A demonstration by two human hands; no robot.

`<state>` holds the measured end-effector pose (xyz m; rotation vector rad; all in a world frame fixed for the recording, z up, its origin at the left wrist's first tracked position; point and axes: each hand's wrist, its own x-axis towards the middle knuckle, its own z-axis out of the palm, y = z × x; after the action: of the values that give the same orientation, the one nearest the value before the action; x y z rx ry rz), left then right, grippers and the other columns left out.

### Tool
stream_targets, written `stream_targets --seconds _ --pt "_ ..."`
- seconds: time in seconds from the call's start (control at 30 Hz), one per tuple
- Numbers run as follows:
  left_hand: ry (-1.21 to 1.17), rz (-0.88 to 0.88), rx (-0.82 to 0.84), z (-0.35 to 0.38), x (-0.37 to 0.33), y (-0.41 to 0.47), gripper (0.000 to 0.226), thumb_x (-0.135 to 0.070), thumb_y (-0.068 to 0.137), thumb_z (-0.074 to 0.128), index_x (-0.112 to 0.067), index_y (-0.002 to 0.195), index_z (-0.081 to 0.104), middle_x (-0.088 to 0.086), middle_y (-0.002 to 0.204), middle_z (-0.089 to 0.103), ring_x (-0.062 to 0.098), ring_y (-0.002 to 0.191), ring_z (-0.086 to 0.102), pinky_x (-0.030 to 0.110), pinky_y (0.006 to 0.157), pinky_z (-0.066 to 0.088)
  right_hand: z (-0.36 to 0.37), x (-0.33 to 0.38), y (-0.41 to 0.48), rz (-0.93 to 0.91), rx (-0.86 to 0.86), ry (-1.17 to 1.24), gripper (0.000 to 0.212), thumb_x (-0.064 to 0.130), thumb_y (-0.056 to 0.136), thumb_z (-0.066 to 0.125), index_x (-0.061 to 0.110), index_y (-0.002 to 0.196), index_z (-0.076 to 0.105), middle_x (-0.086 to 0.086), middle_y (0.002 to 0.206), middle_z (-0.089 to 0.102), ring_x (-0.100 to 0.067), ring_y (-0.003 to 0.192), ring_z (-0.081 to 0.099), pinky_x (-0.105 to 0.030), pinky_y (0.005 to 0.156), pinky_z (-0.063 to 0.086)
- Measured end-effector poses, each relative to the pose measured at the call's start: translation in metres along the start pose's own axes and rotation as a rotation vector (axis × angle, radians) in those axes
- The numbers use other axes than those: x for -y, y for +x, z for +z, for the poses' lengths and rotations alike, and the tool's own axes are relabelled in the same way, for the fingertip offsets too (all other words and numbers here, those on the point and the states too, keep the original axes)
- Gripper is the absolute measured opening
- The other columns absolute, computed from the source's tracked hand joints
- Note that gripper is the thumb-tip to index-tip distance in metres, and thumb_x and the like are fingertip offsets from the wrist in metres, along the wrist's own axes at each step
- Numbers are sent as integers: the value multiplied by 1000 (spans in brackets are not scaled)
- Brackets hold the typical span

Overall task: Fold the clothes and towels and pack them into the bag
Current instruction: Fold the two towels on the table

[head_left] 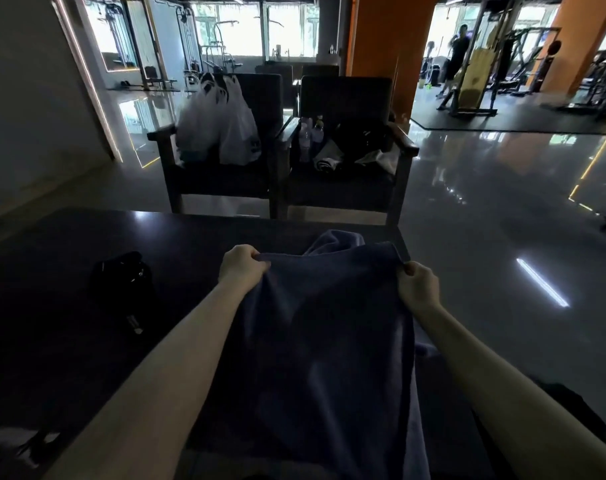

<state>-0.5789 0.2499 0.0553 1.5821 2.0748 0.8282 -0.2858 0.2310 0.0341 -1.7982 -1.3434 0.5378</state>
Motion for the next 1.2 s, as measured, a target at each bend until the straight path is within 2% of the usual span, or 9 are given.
stream_targets --seconds 0.07,0.2,0.4,0.53,0.63,0.73,0.83,1.03,1.2 --pt "2 3 -39 15 0 19 19 -23 88 65 -10 102 65 6 103 65 17 86 56 28 71 43 16 -7 16 -9 -4 11 24 20 95 46 8 91 66 -3 82 58 -24 81 55 -28 67 35" --pt "47 -9 -108 40 0 53 14 -22 91 56 -12 97 64 7 100 65 20 82 57 29 64 42 40 -19 46 -6 -22 -15 32 23 96 43 14 67 52 -1 71 55 -26 75 54 -31 59 33" --pt "179 -28 -94 75 10 78 16 -22 94 53 -11 99 62 9 101 63 25 86 59 34 65 45 71 -38 74 19 -57 -184 31 30 96 42 10 103 65 -13 102 65 -35 93 59 -32 68 40" --pt "225 21 -44 97 16 70 26 -23 97 50 -11 119 56 11 120 59 28 106 57 37 79 47 82 -52 73 60 -41 -223 30 33 95 43 8 93 59 -16 96 63 -36 97 56 -34 68 41" --pt "327 168 3 108 26 49 49 -31 96 49 -15 141 39 6 145 41 26 130 40 43 103 35 77 -52 62 54 -30 -196 24 32 94 47 10 102 53 -15 100 62 -35 100 55 -34 68 40" --pt "350 286 89 109 34 12 51 -38 98 44 -19 144 36 -1 152 34 18 139 30 40 113 22 65 -51 40 -23 -30 -172 31 22 91 51 7 119 51 -18 117 55 -36 108 51 -37 78 42" --pt "367 333 199 105 42 -31 48 -39 99 41 -22 144 38 -4 153 31 11 142 24 38 115 15 51 -54 5 -138 -43 -216 29 18 90 54 6 117 56 -15 118 56 -33 108 52 -39 81 43" --pt "403 257 332 90 58 -95 52 -45 99 35 -25 147 32 -6 157 23 11 144 16 42 117 9 32 -66 -74 -297 124 -319 13 17 85 61 7 89 67 -10 95 63 -30 90 57 -36 68 46" --pt "324 269 344 83 63 -138 53 -48 98 37 -25 146 35 -8 156 25 10 144 16 41 118 9 24 -65 -129 -240 184 -489 21 31 87 57 15 97 66 -2 111 57 -25 106 50 -37 84 40"
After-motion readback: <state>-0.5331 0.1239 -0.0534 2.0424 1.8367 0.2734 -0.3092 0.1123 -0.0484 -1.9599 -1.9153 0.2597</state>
